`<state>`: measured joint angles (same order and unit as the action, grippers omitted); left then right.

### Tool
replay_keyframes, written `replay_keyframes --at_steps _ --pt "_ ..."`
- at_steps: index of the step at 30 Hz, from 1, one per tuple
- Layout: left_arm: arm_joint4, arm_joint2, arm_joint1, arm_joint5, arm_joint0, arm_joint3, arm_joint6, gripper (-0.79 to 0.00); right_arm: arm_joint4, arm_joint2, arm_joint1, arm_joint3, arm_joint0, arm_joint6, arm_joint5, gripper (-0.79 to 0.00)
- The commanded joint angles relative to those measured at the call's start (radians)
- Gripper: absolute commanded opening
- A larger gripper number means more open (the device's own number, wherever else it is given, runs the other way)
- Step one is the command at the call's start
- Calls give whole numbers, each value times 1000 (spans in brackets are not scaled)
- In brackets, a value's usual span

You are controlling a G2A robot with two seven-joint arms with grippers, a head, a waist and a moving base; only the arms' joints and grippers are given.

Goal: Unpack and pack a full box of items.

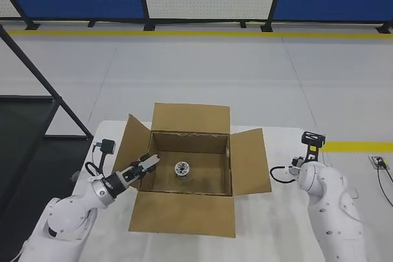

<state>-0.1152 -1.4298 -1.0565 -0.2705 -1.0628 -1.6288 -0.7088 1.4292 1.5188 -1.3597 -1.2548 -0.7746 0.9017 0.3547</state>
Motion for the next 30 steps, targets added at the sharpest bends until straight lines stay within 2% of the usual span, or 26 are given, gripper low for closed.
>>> replay_keyframes --at_steps 1,2,6,7,8,17,30 --pt "-3 1 0 1 2 2 -2 0 1 0 0 3 1 4 -2 -643" --pt "-4 1 0 2 3 3 -3 0 1 0 1 3 1 5 -3 -628" --pt "-8 4 0 3 5 7 -5 0 -3 0 1 3 0 7 0 -231" --pt "-8 4 1 3 5 8 -5 0 -5 1 1 1 -1 7 0 -160" --pt "-8 4 1 2 5 8 -5 0 -7 2 1 -3 -2 5 3 0" --pt "-14 -8 3 -5 -5 4 -3 0 -35 21 0 -120 -45 -52 44 0" --pt "-45 -19 7 -20 -10 25 -20 0 -62 -20 -11 -617 -217 -144 97 0"
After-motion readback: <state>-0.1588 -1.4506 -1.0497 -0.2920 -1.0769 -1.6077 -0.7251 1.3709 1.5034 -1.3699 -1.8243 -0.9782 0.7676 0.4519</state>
